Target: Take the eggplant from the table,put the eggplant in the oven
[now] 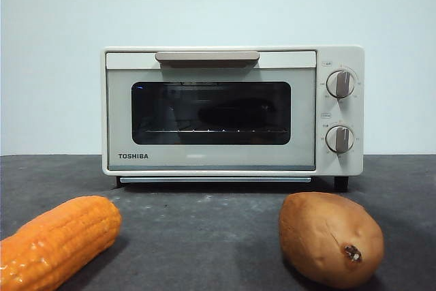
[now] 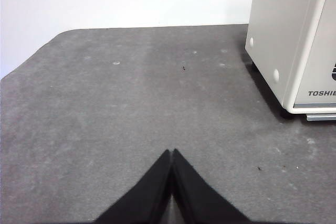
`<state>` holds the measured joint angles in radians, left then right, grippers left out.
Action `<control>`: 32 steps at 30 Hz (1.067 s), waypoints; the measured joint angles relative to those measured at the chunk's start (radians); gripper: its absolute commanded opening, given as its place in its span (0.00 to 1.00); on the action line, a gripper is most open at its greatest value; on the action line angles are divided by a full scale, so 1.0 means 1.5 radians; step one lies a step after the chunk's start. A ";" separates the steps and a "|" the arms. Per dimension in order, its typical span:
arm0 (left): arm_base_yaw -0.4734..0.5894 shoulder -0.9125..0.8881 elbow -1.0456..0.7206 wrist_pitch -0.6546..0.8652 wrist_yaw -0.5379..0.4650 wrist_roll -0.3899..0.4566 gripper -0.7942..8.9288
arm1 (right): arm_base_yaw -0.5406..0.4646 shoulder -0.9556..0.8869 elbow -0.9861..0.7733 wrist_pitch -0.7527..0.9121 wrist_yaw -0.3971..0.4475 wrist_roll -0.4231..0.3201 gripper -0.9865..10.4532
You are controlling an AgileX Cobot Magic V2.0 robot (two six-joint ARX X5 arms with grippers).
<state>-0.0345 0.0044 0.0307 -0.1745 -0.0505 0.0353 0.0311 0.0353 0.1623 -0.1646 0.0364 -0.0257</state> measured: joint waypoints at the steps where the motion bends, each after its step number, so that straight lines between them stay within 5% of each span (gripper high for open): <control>1: 0.000 0.000 0.000 0.000 0.000 0.000 0.09 | -0.006 -0.004 -0.014 0.000 -0.017 0.003 0.09; 8: 0.000 0.000 0.000 0.000 0.000 0.000 0.09 | -0.026 -0.019 -0.093 -0.003 -0.082 0.029 0.09; 32: 0.000 0.000 0.000 0.000 0.000 0.000 0.09 | -0.027 -0.020 -0.096 -0.001 -0.077 0.053 0.09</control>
<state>-0.0345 0.0044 0.0307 -0.1741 -0.0505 0.0357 -0.0097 0.0059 0.0177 -0.1665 -0.0784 0.0536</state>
